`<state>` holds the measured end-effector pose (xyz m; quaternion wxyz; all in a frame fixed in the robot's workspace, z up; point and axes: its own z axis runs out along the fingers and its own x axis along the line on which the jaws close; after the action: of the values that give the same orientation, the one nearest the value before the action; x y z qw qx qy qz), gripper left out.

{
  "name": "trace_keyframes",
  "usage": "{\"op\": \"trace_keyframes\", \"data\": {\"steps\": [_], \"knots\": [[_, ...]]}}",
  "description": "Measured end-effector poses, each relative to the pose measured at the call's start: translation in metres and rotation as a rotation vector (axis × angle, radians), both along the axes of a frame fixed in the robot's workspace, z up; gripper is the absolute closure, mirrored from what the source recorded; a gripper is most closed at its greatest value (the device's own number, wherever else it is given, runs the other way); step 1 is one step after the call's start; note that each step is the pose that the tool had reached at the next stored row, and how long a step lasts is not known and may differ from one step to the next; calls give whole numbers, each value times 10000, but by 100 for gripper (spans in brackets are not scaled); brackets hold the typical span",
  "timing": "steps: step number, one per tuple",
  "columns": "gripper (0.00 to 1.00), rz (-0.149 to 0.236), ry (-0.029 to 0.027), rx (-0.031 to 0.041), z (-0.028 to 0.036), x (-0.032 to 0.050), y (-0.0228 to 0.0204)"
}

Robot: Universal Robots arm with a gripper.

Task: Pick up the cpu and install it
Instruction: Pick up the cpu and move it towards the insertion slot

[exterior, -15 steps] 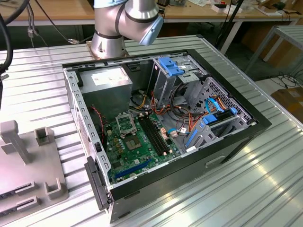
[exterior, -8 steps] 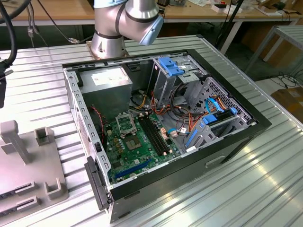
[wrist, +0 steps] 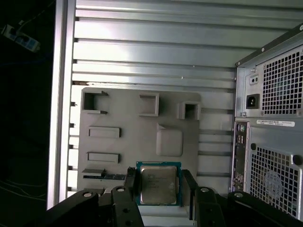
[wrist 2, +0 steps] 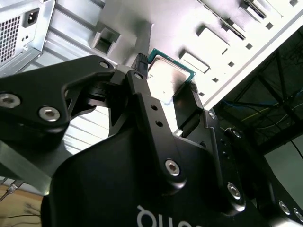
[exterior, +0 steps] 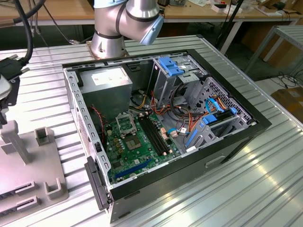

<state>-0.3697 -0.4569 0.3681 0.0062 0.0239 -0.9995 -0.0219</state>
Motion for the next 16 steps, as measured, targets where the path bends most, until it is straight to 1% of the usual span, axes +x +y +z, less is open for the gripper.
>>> {"op": "trace_keyframes", "data": {"steps": [3, 6, 16], "knots": [[53, 0, -1, 1, -1, 84, 0], [53, 0, 0, 0, 0, 152, 0], [53, 0, 0, 1, 0, 356, 0]]}}
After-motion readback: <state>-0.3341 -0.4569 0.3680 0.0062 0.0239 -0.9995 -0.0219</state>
